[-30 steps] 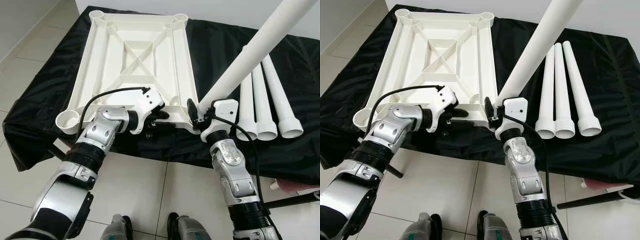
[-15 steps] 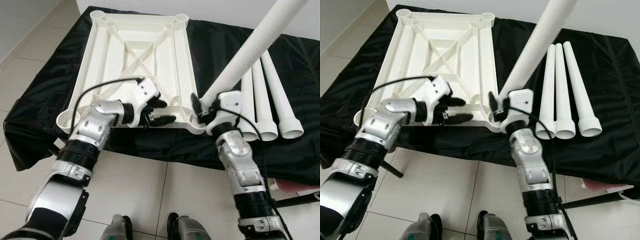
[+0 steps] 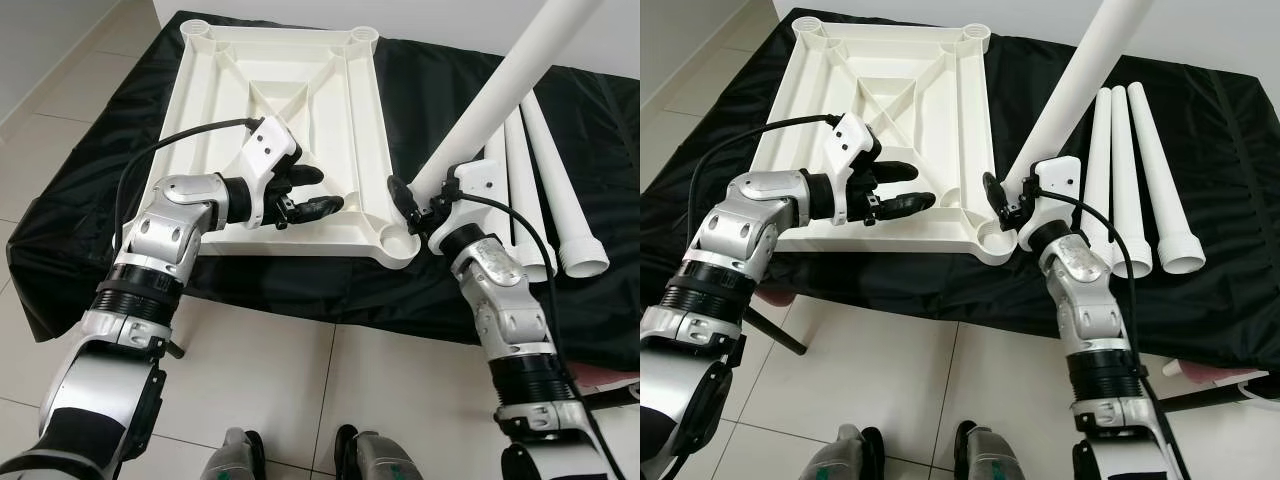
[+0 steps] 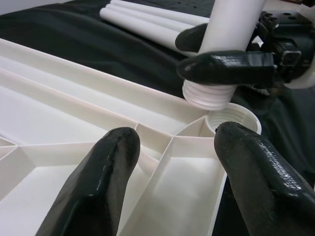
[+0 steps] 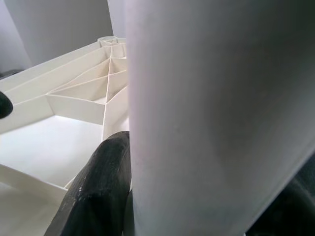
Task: Building children table
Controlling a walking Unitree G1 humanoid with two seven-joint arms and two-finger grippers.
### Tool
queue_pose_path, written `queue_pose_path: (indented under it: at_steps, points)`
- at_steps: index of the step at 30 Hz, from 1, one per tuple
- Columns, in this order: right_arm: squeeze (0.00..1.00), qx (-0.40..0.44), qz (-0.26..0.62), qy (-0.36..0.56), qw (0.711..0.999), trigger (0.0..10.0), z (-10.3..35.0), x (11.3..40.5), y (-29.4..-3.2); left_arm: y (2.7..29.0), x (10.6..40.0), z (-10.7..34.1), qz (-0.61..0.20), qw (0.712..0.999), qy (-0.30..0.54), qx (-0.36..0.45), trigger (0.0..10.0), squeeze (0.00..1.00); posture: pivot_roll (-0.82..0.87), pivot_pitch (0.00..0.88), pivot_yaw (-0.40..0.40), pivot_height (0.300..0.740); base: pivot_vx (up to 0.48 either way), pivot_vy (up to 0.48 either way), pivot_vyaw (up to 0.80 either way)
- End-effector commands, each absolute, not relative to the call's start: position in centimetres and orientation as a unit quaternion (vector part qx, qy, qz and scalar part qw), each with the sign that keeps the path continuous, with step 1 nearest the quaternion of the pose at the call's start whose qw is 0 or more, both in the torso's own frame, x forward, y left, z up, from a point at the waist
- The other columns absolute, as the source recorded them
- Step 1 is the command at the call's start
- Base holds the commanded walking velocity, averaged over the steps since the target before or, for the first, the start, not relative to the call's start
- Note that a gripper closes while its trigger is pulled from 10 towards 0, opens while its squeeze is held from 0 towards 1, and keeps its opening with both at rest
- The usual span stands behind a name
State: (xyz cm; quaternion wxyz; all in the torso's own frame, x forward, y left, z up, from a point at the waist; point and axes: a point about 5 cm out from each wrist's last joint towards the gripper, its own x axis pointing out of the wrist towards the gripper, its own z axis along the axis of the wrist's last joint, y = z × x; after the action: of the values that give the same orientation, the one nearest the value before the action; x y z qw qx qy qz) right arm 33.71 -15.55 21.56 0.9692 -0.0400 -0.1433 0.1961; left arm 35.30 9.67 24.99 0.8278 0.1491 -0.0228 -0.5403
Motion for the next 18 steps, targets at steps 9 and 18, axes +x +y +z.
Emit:
queue_pose_path:
  at_steps: [9,18]
  points:
    - [0.00,-0.049,0.271,-0.153,0.949,10.0,22.4,33.8,-16.1,8.2,33.9,22.5,-0.572,0.807,0.012,0.147,10.0,0.00,-0.04,0.163,-0.033,0.740,0.000,0.000,0.00]
    - [0.00,-0.050,0.306,-0.143,0.940,10.0,22.6,34.1,-16.8,6.7,33.3,21.3,-0.589,0.793,0.029,0.156,10.0,0.00,-0.05,0.171,-0.030,0.740,0.000,0.000,0.00]
